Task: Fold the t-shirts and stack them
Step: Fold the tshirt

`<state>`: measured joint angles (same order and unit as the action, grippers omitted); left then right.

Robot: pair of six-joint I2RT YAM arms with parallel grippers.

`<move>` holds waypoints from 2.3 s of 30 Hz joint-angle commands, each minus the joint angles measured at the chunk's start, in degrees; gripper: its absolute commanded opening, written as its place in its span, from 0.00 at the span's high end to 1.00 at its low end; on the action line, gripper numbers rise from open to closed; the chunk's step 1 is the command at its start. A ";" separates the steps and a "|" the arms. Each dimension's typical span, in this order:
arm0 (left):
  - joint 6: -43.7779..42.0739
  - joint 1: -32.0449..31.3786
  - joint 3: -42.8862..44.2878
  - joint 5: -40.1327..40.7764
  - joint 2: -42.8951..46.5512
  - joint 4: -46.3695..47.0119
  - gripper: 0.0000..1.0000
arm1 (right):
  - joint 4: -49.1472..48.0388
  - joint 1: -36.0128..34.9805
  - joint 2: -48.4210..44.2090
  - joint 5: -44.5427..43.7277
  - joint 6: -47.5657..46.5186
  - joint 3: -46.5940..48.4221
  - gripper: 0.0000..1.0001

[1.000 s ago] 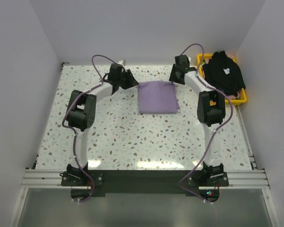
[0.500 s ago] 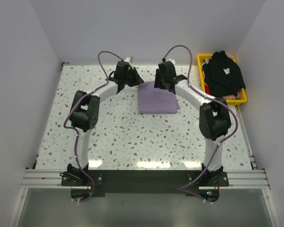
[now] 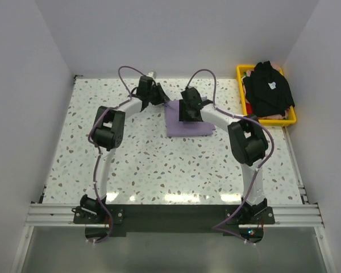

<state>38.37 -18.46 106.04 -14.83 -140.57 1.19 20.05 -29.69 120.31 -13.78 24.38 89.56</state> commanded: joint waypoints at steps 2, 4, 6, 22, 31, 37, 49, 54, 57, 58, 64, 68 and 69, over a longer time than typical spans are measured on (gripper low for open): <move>-0.31 2.37 3.12 0.51 0.56 0.04 0.68 | 0.68 -0.89 1.06 2.79 -1.18 -0.26 0.38; -0.58 2.64 2.86 0.15 1.44 0.13 0.59 | 1.21 -1.51 1.15 3.06 -1.27 -0.87 0.36; -0.93 2.72 2.51 0.15 3.10 0.13 0.55 | 2.53 -2.38 1.15 2.97 -1.00 -1.84 0.36; 6.54 1.07 -31.02 1.37 31.99 8.74 0.48 | 3.33 -13.36 -16.22 4.46 3.90 -23.89 0.34; 9.09 -7.99 -59.59 12.10 58.35 8.30 0.57 | -1.77 -18.56 -37.06 5.09 15.34 -40.34 0.34; 11.10 -12.30 -70.78 12.02 70.24 6.10 0.71 | -0.19 -18.47 -46.13 -4.22 15.87 -38.06 0.38; 13.66 -22.14 -77.03 10.78 66.14 12.96 0.90 | -5.46 -14.96 -23.84 -0.12 11.22 -24.01 0.55; 14.63 -24.16 -77.30 14.65 61.39 9.01 1.00 | -5.46 -11.36 -13.80 4.89 9.81 -18.38 0.57; 15.42 -25.30 -76.69 17.02 57.27 6.20 1.00 | -4.15 -8.64 -9.40 8.59 9.72 -15.38 0.57; 15.68 -25.57 -76.60 17.55 56.82 5.76 1.00 | -4.58 -8.19 -9.13 9.20 9.89 -15.21 0.57; 16.91 -26.10 -77.56 19.93 56.99 3.03 1.00 | -4.94 -6.35 -10.18 12.11 10.16 -15.55 0.55; 16.30 -26.10 -76.69 20.28 58.13 1.19 1.00 | -3.45 -4.94 -13.08 12.73 9.02 -15.47 0.53; 15.69 -26.10 -75.99 20.11 59.09 0.92 1.00 | -3.18 -3.81 -15.35 12.64 8.67 -15.73 0.53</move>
<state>54.98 -44.34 29.47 2.28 -82.65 8.45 16.27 -35.53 110.28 -1.67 34.74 72.86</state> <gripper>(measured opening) 0.016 0.463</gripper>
